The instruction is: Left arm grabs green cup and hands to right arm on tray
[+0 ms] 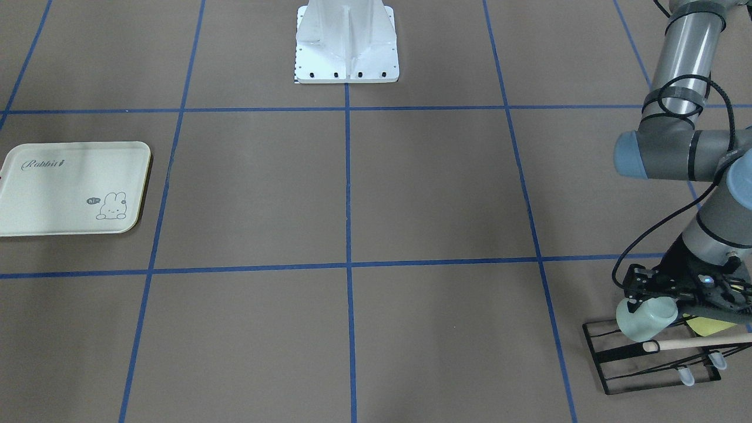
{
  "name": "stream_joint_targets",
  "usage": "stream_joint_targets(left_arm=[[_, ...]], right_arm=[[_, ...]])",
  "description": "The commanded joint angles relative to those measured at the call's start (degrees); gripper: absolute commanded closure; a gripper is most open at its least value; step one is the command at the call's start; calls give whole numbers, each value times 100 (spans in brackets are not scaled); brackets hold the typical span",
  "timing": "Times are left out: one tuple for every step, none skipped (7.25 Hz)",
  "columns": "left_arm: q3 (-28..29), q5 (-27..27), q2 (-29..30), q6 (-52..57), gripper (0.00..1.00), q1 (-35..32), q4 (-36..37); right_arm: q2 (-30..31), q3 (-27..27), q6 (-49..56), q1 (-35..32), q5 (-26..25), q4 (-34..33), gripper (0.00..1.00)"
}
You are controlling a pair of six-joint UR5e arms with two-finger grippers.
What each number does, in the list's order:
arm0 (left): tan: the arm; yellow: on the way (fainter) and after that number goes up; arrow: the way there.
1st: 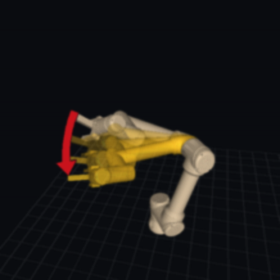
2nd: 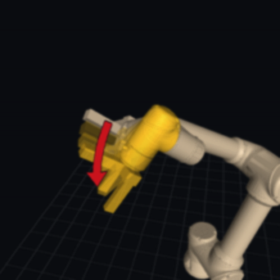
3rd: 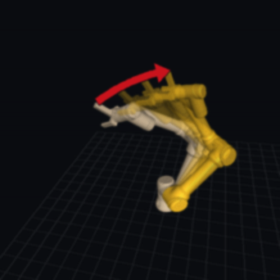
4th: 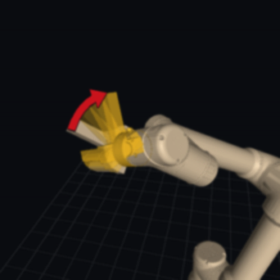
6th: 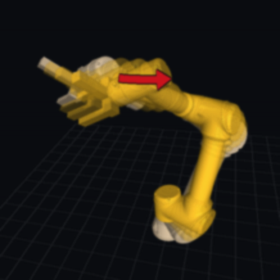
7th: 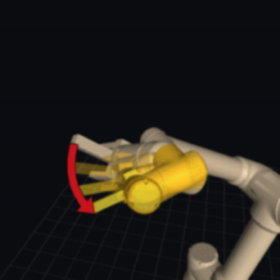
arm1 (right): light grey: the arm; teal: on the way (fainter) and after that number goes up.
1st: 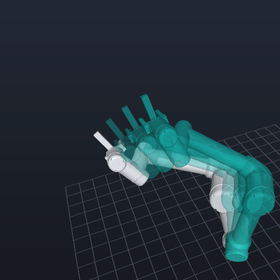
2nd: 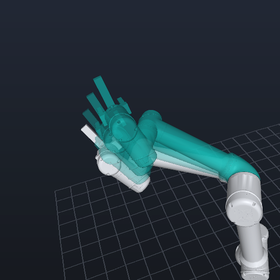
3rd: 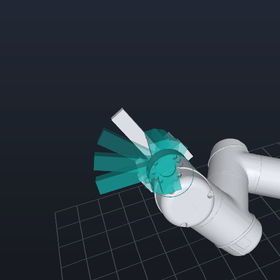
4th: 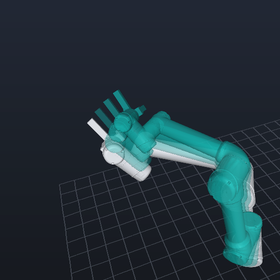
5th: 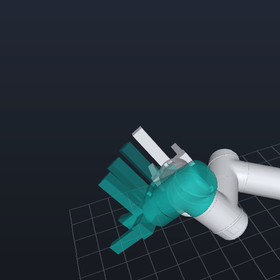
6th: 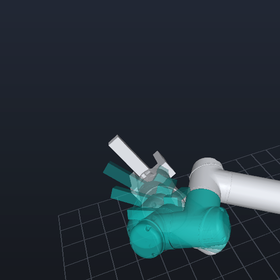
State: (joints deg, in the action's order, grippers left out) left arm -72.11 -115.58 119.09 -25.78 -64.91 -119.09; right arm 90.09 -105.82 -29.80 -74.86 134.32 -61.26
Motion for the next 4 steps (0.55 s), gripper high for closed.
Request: stream_joint_targets(left_arm=[[-231,-8,-26,-15,97,-92,0],[-503,-52,-61,-15,99,-205,52],[-784,-87,-166,-15,99,-285,88],[-1030,-383,-219,-15,100,-433,192]], right_arm=[[0,-9,0,-3,24,9,0],[0,-9,0,-3,33,0,0],[0,-9,0,-3,24,9,1],[9,-9,0,-3,15,9,0]])
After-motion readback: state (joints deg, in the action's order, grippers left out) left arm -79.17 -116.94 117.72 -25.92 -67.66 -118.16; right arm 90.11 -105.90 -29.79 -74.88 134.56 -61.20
